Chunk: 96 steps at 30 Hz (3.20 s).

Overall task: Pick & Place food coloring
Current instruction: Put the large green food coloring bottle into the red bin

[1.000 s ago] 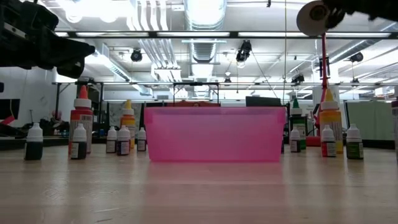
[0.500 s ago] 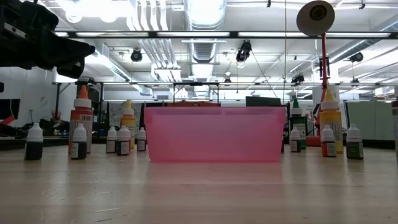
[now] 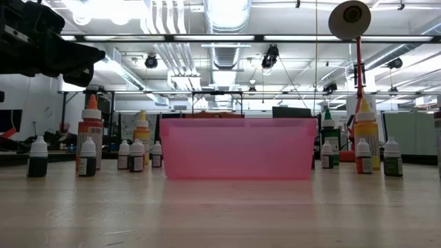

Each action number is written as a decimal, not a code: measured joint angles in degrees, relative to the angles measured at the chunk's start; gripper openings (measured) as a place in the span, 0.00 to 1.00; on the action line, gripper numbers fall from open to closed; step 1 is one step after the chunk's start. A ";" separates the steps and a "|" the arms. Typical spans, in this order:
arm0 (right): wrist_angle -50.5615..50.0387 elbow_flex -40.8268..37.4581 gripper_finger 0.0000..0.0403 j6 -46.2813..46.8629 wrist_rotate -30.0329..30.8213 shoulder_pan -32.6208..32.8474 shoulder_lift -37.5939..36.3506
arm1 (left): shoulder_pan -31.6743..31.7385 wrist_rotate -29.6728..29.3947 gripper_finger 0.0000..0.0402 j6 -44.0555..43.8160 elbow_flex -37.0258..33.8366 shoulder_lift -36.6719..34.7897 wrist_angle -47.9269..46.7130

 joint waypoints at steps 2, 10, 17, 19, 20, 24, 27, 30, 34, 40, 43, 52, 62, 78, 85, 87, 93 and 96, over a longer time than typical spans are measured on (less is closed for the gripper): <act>-2.75 3.16 0.02 0.00 -0.01 0.00 2.36 | 0.00 0.02 0.01 0.00 0.00 0.00 0.00; -9.87 10.83 0.02 -1.92 -0.03 -0.01 8.74 | -0.01 -0.01 0.01 0.00 0.00 0.02 0.00; -13.26 12.75 0.02 -1.87 -0.12 -0.96 10.00 | 0.00 0.01 0.01 0.01 0.00 0.01 -0.01; -17.20 13.80 0.02 -1.83 -0.14 -1.71 10.00 | 0.00 -0.01 0.01 0.01 0.00 0.02 0.00; -19.48 14.46 0.02 -1.83 -0.16 -2.02 9.97 | 0.00 0.01 0.01 0.00 0.00 0.02 0.00; -29.25 17.07 0.02 -1.91 -0.14 -3.75 9.46 | -0.01 0.00 0.01 0.01 0.00 0.02 0.00; -34.69 18.16 0.02 -1.92 -0.13 -5.64 9.43 | -0.02 0.00 0.01 0.02 0.00 0.02 0.00; -38.99 18.70 0.02 -1.84 -0.14 -8.26 9.43 | 0.00 -0.01 0.01 0.02 0.00 0.00 0.00; -44.12 18.76 0.02 -1.74 0.00 -11.80 9.34 | 0.00 0.00 0.01 0.01 0.00 0.02 -0.02; -51.39 18.76 0.02 1.08 -0.09 -16.60 9.66 | -0.02 0.00 0.01 0.02 0.00 0.02 0.00; -54.54 18.76 0.02 2.92 0.01 -18.50 9.99 | 0.00 -0.01 0.01 0.01 0.00 0.02 0.00; -66.23 18.76 0.02 3.23 -0.02 -21.51 11.61 | -0.02 -0.01 0.01 -0.01 0.00 0.00 0.00; -78.90 18.69 0.02 -0.49 -0.05 -21.64 15.25 | 0.00 -0.01 0.01 0.00 0.00 0.01 0.00; -83.70 18.67 0.02 -3.43 -0.02 -21.64 20.78 | -0.01 -0.01 0.01 0.00 0.00 0.02 -0.02; -86.94 18.67 0.02 -3.97 -0.03 -22.76 24.10 | -0.01 -0.01 0.01 0.00 0.00 0.01 0.00; -87.68 18.68 0.02 -3.95 -0.03 -23.54 24.69 | -0.01 -0.01 0.01 0.00 0.00 0.01 0.00; -87.97 18.67 0.02 2.09 -0.03 -27.25 25.26 | 0.00 -0.01 0.01 0.02 0.00 0.00 -0.02; -88.28 18.67 0.02 5.32 -0.01 -29.24 25.23 | -0.01 -0.01 0.01 -0.01 0.00 0.01 -0.01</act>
